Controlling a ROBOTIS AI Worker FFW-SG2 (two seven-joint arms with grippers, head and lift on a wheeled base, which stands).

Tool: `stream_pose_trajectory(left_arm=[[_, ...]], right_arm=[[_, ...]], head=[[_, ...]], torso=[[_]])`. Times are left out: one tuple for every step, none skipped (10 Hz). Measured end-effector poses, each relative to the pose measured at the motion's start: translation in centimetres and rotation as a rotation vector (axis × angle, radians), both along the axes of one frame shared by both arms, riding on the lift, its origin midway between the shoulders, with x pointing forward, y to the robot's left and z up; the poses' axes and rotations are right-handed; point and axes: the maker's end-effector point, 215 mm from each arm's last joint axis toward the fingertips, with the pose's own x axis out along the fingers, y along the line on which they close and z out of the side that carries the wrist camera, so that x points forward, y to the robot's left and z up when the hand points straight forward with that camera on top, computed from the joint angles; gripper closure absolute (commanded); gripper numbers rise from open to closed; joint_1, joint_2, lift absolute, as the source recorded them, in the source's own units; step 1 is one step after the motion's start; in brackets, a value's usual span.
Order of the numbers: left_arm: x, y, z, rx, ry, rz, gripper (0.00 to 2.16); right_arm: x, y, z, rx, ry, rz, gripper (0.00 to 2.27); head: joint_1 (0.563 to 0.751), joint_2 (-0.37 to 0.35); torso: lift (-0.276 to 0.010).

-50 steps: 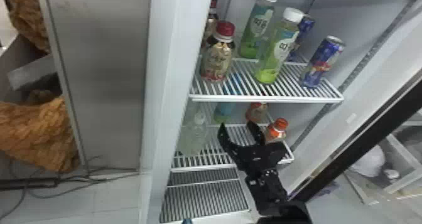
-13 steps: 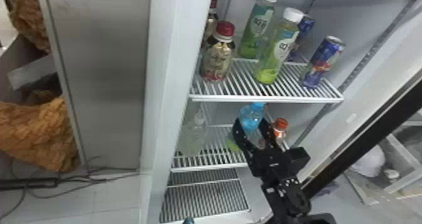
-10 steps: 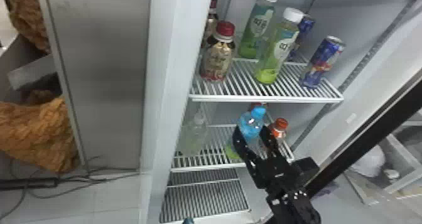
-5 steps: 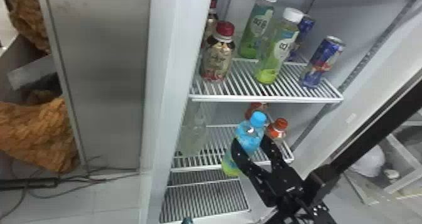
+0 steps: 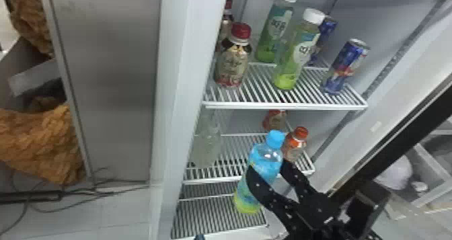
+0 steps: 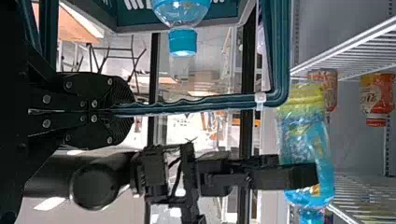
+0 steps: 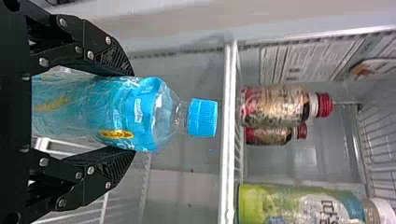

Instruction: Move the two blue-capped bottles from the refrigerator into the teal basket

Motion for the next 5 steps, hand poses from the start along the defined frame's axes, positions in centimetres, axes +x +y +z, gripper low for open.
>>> stream_pose_trajectory(left_arm=[[0.0, 0.0, 0.0, 0.000, 0.001, 0.001, 1.14], [-0.1, 0.1, -0.1, 0.000, 0.002, 0.001, 1.14], [0.0, 0.0, 0.0, 0.000, 0.001, 0.001, 1.14], [-0.1, 0.0, 0.0, 0.000, 0.001, -0.001, 1.14], [-0.1, 0.0, 0.0, -0.001, 0.001, -0.001, 1.14]], right_arm=[[-1.0, 0.7, 0.1, 0.004, 0.044, 0.021, 0.57], [-1.7, 1.3, 0.2, 0.010, 0.076, 0.038, 0.57], [-2.2, 2.1, 0.0, 0.021, 0.106, 0.061, 0.57], [-3.0, 3.3, -0.5, 0.043, 0.150, 0.104, 0.57], [-3.8, 4.1, -0.4, 0.053, 0.184, 0.129, 0.57]], head=[[0.695, -0.350], [0.695, -0.350], [0.695, -0.350], [0.695, -0.350], [0.695, -0.350]], torso=[[-0.144], [-0.144], [-0.144], [-0.144], [-0.144]])
